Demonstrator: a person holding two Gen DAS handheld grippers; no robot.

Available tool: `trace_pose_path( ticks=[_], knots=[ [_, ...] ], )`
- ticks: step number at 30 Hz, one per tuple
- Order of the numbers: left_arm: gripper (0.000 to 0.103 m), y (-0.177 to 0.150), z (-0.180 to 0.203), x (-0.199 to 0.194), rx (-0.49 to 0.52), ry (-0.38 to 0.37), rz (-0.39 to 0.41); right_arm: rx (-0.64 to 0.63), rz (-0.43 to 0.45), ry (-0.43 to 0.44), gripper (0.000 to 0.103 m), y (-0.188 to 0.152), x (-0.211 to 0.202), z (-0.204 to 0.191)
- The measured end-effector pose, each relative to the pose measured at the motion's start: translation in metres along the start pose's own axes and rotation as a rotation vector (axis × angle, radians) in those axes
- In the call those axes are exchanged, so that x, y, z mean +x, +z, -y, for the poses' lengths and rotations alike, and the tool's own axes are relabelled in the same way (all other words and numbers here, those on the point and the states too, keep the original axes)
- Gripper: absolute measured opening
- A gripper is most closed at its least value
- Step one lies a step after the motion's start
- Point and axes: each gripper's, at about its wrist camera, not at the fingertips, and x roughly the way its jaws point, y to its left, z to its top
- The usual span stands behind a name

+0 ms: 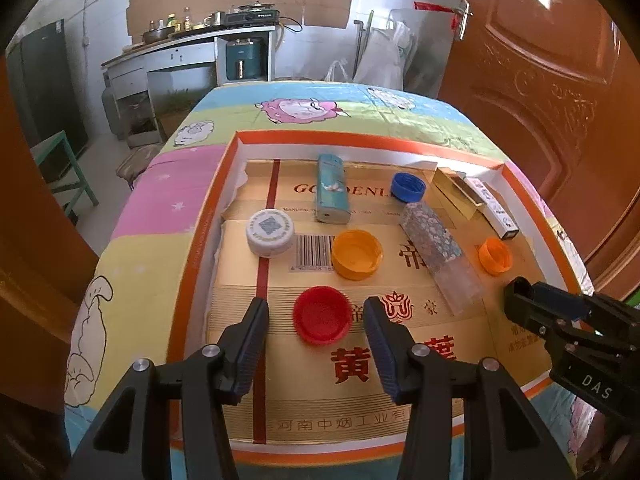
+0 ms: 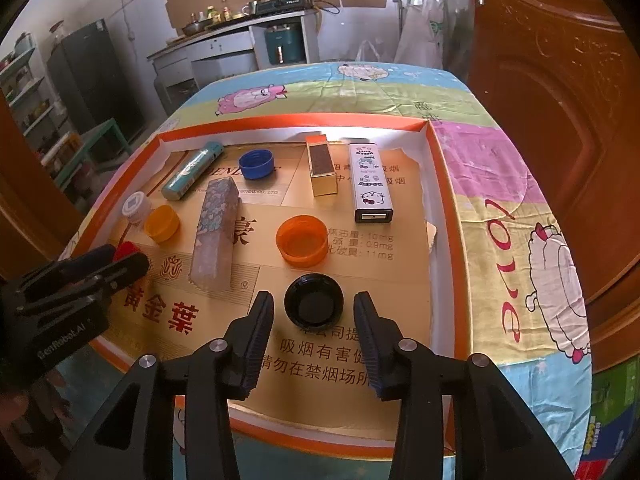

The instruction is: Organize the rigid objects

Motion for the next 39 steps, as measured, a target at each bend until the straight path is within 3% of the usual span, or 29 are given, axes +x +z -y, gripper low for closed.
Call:
trace_pose_path(
  ticks=[10,18,23,39],
  knots=[
    [0.049,-0.001,-0.005,-0.029,-0.040,0.005,0.100,0.006,0.031,0.001,0.043,-0.002,-0.013,0.000],
    [0.049,-0.008,0.007,-0.064,-0.027,0.091,0.199,0.006,0.100,-0.019,0.043,-0.007,-0.040,-0.004],
    [0.049,-0.015,0.012,-0.076,-0.030,0.093,0.198,0.036,0.176,-0.020,0.043,-0.012,-0.065,-0.005],
    [0.049,-0.053,0.031,-0.150,-0.032,-0.042,0.270,0.024,0.323,-0.067,0.045,-0.051,-0.138,-0.037]
  ],
)
